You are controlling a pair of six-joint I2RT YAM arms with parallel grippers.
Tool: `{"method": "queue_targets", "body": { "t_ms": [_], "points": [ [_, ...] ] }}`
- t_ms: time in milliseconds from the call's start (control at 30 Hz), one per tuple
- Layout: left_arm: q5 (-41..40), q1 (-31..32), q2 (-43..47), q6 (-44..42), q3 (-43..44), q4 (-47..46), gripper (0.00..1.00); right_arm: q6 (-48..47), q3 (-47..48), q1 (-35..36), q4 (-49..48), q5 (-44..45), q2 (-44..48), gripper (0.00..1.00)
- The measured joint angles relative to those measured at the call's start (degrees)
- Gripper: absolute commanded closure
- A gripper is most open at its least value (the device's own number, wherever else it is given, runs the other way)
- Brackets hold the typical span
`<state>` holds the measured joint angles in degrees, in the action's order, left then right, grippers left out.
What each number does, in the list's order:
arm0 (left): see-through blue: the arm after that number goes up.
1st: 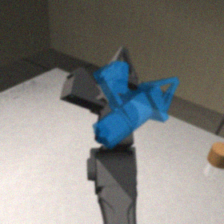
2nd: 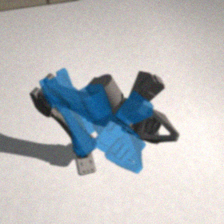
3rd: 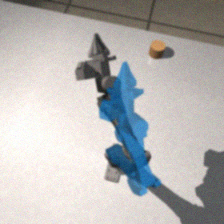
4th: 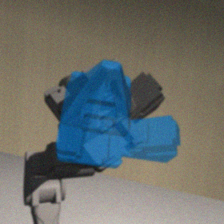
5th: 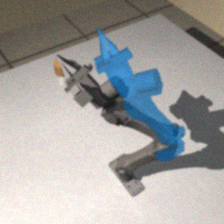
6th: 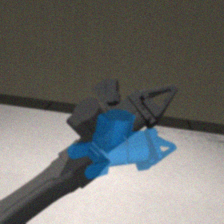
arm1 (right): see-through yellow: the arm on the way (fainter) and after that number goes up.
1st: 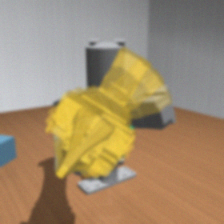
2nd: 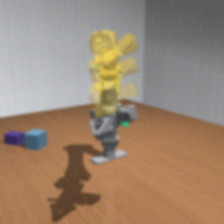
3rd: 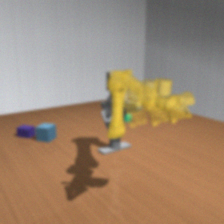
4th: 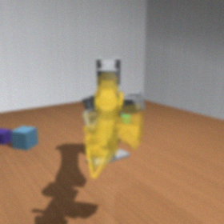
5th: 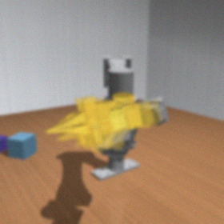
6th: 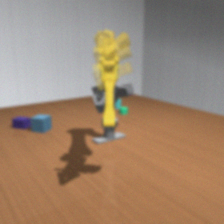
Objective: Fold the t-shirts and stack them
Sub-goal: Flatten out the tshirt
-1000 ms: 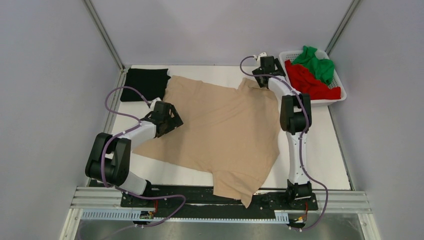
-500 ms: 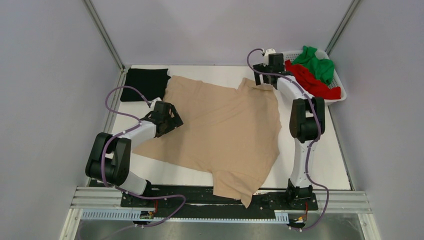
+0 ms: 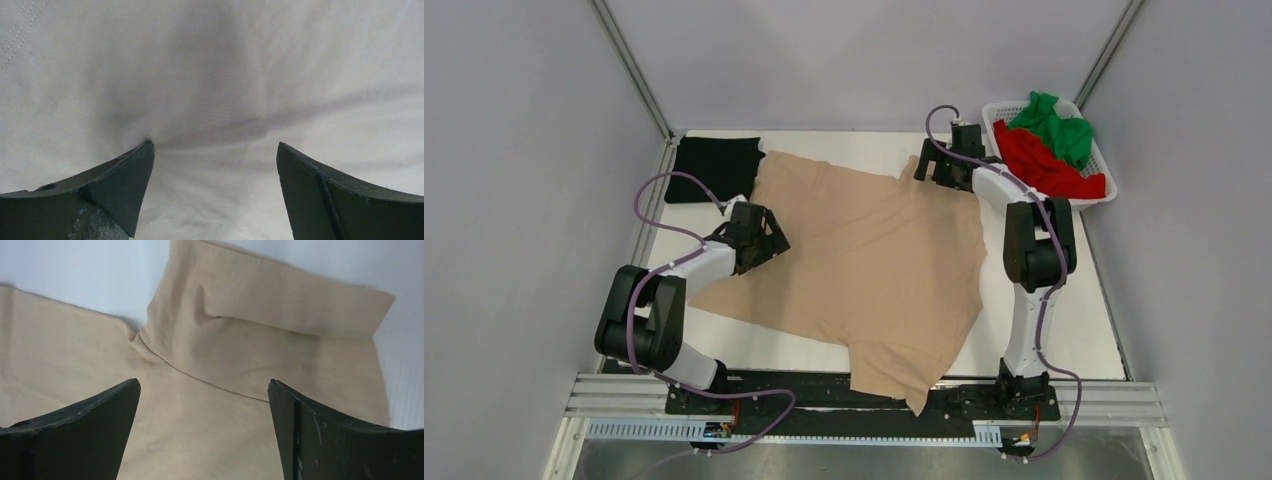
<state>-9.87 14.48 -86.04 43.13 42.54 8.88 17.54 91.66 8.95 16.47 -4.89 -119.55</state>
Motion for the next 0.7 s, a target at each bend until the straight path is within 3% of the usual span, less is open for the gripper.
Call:
{"method": "queue_targets", "body": {
  "t_ms": [200, 533, 700],
  "points": [
    [0.28, -0.02, 0.0, -0.09, 0.0, -0.07, 0.0, 0.59, 3.85, 0.13, -0.44, 0.87, -6.45, 0.0],
    [0.92, -0.07, 0.13, -0.24, -0.07, -0.13, 0.0, 0.68, 30.56, -0.79, -2.64, 2.97, -25.81, 0.0],
    [2.51, -0.35, 0.83, -0.42, -0.48, -0.17, 0.0, 0.0, 32.85, -0.76, -2.95, 2.69, -26.53, 0.0]
  ]
}}
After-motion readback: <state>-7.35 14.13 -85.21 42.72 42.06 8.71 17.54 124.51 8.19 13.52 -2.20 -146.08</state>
